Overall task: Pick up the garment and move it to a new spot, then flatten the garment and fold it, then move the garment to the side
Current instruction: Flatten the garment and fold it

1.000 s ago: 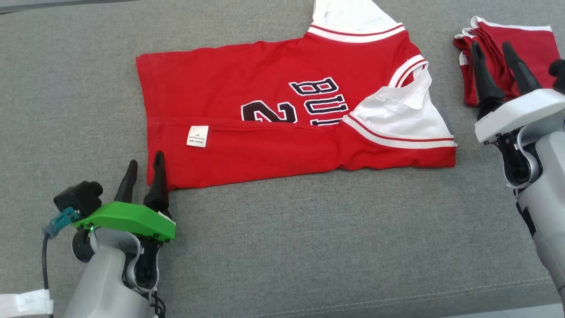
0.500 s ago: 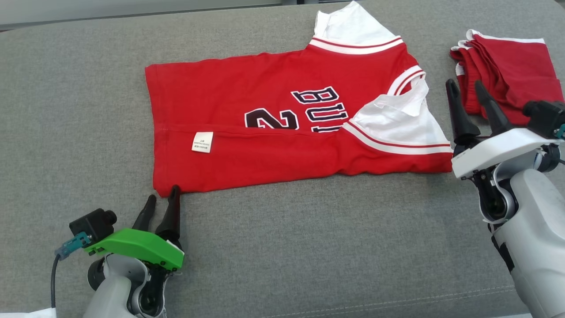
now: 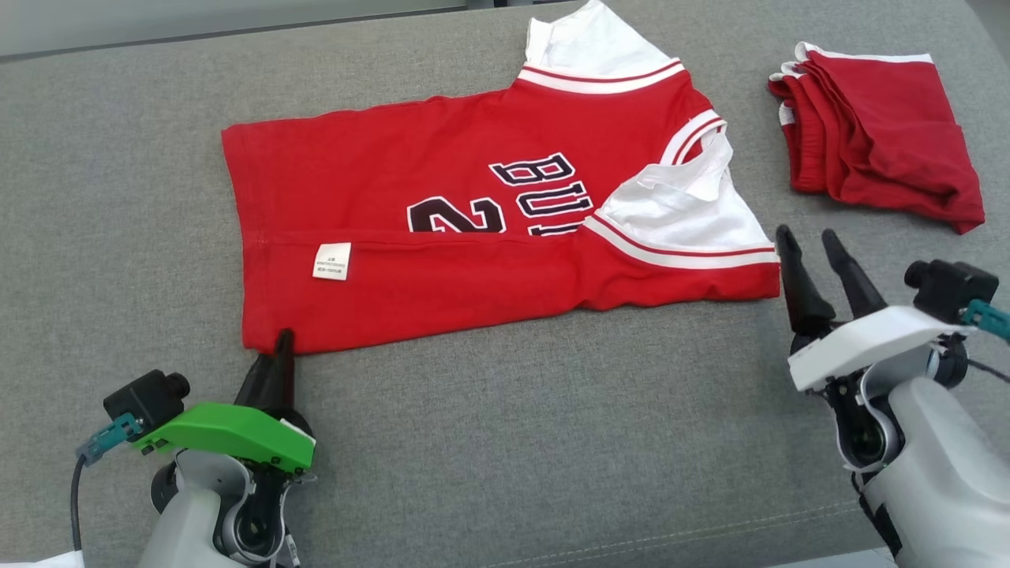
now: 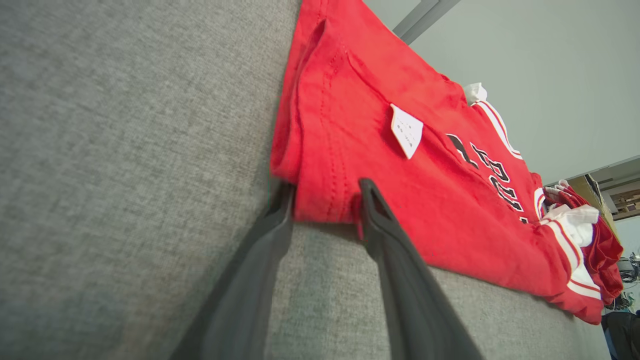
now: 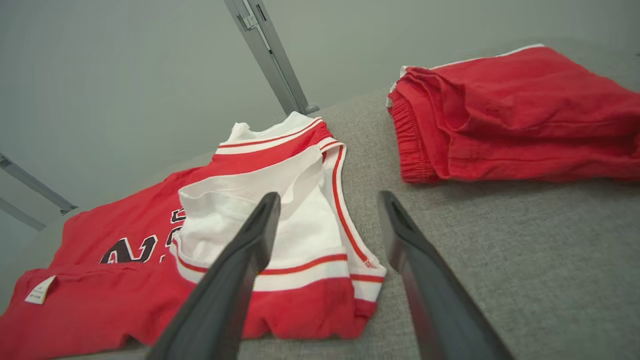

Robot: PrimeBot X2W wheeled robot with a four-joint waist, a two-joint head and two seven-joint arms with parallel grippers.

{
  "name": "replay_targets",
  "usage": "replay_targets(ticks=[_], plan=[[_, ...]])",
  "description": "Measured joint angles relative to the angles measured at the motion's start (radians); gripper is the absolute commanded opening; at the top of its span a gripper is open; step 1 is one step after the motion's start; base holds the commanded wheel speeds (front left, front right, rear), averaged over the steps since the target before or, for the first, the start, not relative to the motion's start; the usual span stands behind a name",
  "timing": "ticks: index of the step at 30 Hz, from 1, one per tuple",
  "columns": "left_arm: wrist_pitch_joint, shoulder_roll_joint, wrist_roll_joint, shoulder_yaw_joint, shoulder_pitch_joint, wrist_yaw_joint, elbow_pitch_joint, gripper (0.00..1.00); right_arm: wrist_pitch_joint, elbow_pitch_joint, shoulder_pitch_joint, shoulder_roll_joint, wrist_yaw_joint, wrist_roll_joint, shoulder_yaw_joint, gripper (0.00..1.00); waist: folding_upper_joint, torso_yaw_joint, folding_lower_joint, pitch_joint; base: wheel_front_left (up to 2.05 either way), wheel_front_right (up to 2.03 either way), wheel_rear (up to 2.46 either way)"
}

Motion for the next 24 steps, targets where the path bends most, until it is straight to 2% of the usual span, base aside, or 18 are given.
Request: replay_targets(ticks=[5, 9, 21, 22, 23, 24], plan=[[-0.023, -0.004, 0.0, 0.01, -0.001, 0.0, -0.026, 0.0, 0.0, 0.037, 0.06, 0.04, 0.0, 0.044, 0.007, 1.0, 0.0, 0.003, 0.0, 0.002, 0.0, 0.0, 0.0], [-0.04, -0.005, 0.0, 0.003, -0.002, -0.002, -0.055, 0.0, 0.0, 0.063, 0.09, 0.042, 0.0, 0.058, 0.007, 1.0, 0.0, 0.016, 0.0, 0.003, 0.0, 0.0, 0.0], [-0.062, -0.007, 0.002, -0.018, -0.001, -0.002, -0.116, 0.0, 0.02, 0.124, 0.078, 0.076, 0.0, 0.121, 0.017, 1.0, 0.0, 0.056, 0.0, 0.006, 0.0, 0.0, 0.0], [-0.062, -0.007, 0.003, -0.019, -0.001, -0.002, -0.117, 0.0, 0.021, 0.128, 0.073, 0.076, 0.0, 0.127, 0.016, 0.96, 0.0, 0.057, 0.0, 0.007, 0.0, 0.0, 0.0], [-0.062, -0.007, 0.003, -0.021, -0.001, -0.002, -0.12, 0.0, 0.021, 0.132, 0.066, 0.077, 0.0, 0.137, 0.013, 0.85, 0.0, 0.058, 0.0, 0.007, 0.0, 0.0, 0.0], [-0.062, -0.007, 0.003, -0.022, -0.001, -0.002, -0.123, 0.0, 0.021, 0.135, 0.059, 0.077, 0.0, 0.147, 0.01, 0.79, 0.0, 0.06, 0.0, 0.008, 0.0, 0.0, 0.0]])
